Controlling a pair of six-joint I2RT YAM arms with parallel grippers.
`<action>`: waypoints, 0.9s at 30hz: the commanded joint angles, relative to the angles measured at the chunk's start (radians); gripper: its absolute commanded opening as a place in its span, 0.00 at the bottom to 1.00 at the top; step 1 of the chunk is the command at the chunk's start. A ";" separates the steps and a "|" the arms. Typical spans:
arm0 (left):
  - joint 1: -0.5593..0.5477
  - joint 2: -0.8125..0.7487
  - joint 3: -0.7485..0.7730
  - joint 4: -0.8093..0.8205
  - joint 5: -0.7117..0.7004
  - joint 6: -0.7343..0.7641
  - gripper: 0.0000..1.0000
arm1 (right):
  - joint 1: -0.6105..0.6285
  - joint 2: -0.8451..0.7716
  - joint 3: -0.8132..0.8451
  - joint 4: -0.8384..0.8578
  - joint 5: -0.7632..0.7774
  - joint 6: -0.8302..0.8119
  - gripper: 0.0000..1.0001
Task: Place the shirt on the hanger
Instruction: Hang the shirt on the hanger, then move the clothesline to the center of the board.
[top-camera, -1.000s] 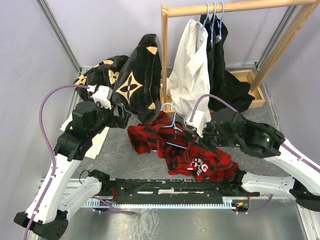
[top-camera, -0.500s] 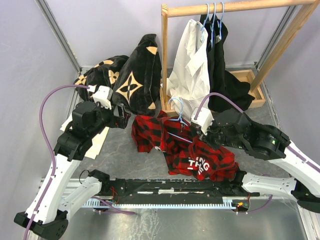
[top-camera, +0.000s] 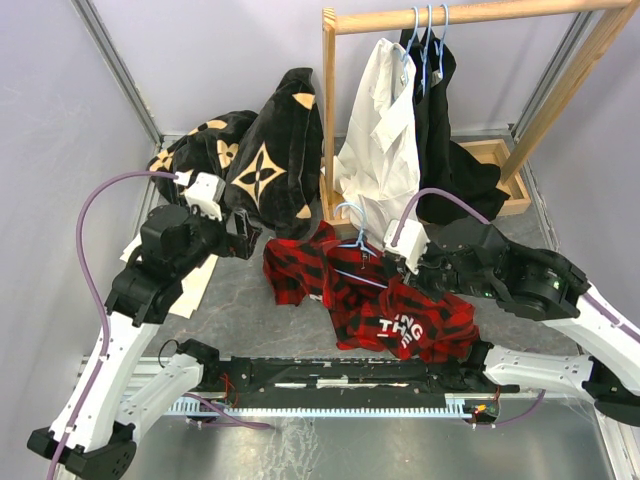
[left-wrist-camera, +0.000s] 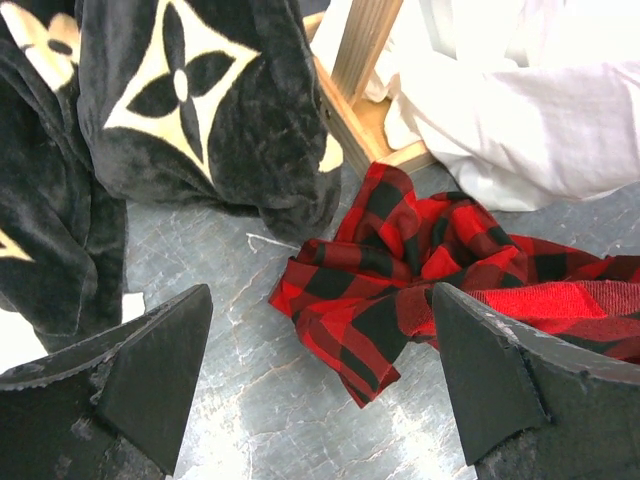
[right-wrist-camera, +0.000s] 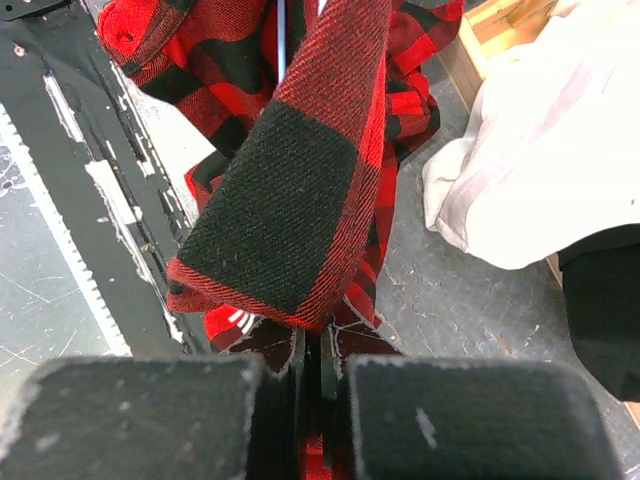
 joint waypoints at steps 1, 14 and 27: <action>0.005 -0.051 0.012 0.085 0.065 0.058 0.96 | -0.003 -0.035 0.095 0.034 -0.007 -0.047 0.00; 0.005 -0.091 0.113 0.117 0.071 0.108 0.96 | -0.003 0.136 0.643 -0.190 0.108 -0.233 0.00; 0.005 -0.002 0.100 0.239 0.203 0.037 0.96 | -0.004 -0.024 0.878 -0.385 0.211 -0.163 0.00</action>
